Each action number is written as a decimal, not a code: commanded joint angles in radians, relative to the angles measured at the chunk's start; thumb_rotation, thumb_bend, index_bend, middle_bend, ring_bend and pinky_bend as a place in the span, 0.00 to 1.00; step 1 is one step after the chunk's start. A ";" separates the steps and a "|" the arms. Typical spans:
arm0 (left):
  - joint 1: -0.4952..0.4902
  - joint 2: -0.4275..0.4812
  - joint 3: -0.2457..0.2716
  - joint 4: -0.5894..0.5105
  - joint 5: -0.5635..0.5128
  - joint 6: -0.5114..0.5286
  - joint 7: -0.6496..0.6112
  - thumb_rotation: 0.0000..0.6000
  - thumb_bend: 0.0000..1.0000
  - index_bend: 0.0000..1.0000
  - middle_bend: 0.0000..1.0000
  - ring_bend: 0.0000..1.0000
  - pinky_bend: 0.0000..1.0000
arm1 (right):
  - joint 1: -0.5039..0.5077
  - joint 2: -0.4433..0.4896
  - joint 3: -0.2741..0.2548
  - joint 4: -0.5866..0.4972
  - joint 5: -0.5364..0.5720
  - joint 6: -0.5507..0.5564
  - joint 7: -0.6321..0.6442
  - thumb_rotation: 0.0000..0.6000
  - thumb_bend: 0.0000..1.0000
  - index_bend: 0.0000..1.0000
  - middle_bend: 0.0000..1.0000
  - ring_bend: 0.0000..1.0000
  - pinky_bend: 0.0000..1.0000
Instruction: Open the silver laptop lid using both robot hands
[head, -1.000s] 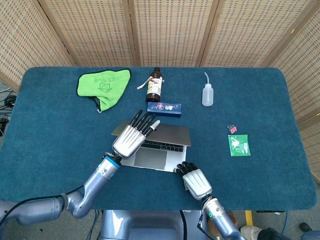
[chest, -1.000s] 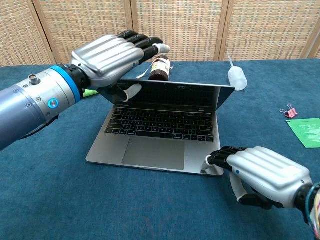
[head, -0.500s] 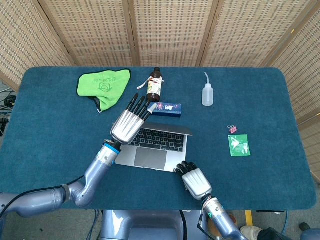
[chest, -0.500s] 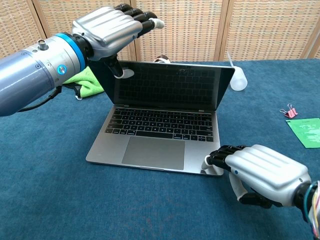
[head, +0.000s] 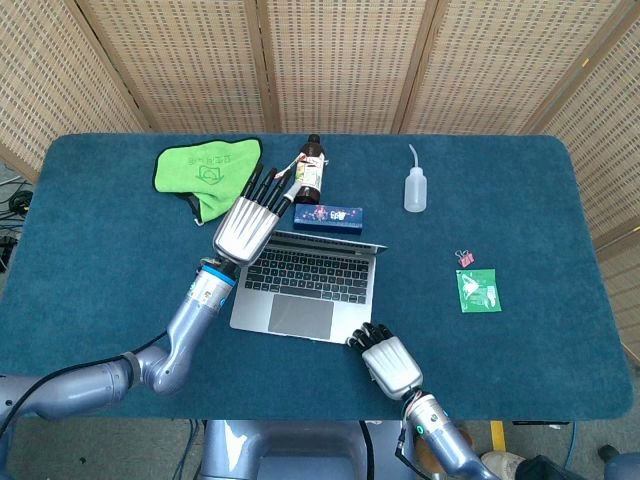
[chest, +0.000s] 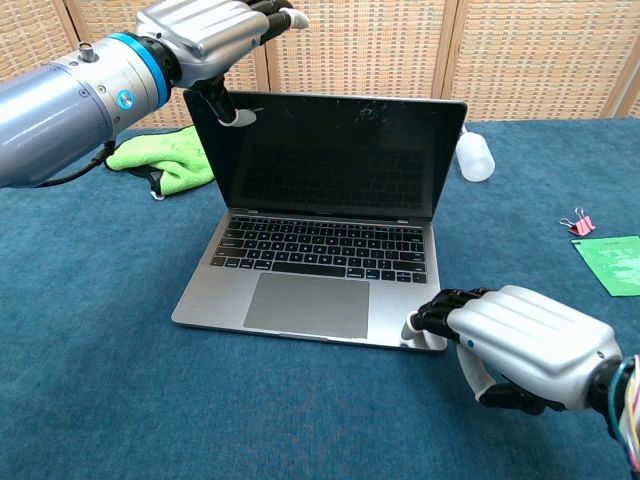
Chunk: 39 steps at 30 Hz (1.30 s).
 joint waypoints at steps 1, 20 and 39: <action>-0.014 -0.006 0.007 0.024 -0.003 -0.003 -0.013 1.00 0.29 0.00 0.00 0.00 0.00 | 0.005 0.002 0.003 -0.001 0.006 -0.002 -0.007 1.00 1.00 0.19 0.22 0.13 0.18; -0.066 -0.009 0.012 0.107 -0.045 0.011 -0.053 1.00 0.30 0.00 0.00 0.00 0.00 | 0.027 0.019 0.002 0.006 0.017 -0.001 -0.004 1.00 1.00 0.19 0.26 0.14 0.19; -0.112 -0.049 0.000 0.182 -0.122 -0.003 -0.078 1.00 0.30 0.00 0.00 0.00 0.00 | 0.035 0.027 -0.008 0.021 0.020 -0.003 0.020 1.00 1.00 0.19 0.26 0.14 0.19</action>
